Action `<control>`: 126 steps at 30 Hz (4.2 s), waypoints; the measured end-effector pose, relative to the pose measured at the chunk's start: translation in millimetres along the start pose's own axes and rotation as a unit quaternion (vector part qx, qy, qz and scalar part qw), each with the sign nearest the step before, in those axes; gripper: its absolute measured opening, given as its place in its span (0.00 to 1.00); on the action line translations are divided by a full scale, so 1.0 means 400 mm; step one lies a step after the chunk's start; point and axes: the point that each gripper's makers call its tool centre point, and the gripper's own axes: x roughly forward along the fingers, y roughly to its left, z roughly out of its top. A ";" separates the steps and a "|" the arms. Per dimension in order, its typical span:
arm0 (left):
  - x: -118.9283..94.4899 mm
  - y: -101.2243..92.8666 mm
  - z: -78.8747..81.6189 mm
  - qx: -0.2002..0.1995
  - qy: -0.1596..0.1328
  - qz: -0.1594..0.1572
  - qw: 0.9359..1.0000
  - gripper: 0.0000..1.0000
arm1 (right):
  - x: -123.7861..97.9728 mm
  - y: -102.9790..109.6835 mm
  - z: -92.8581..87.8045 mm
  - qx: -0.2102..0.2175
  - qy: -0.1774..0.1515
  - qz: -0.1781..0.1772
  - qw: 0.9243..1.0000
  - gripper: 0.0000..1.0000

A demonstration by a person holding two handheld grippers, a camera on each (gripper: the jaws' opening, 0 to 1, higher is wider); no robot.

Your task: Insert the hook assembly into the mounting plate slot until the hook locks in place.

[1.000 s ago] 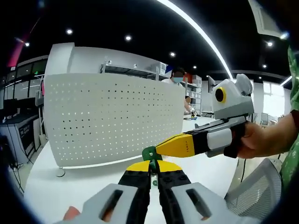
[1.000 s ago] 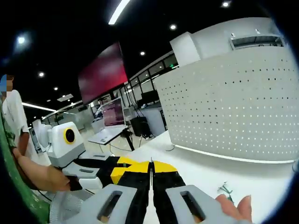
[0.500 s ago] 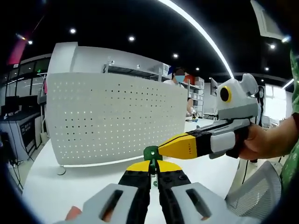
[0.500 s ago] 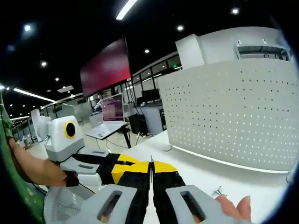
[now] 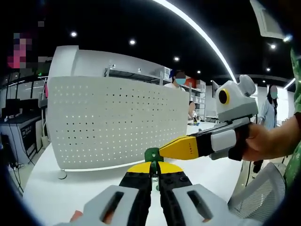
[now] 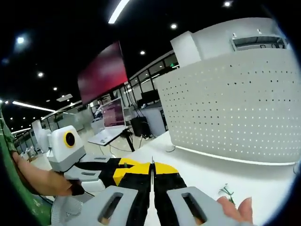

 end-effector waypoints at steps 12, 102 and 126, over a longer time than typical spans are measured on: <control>-0.001 0.008 0.006 0.000 -0.006 0.008 1.000 0.03 | 0.005 0.004 0.006 -0.027 0.003 -0.001 1.000 0.00; 0.053 0.426 0.306 0.042 -0.094 0.194 0.976 0.03 | -0.038 -0.198 0.095 -0.073 -0.067 -0.148 0.984 0.87; 0.133 0.612 0.427 0.055 -0.134 0.258 0.955 0.03 | -0.029 -0.261 0.090 -0.065 -0.052 -0.155 0.984 0.86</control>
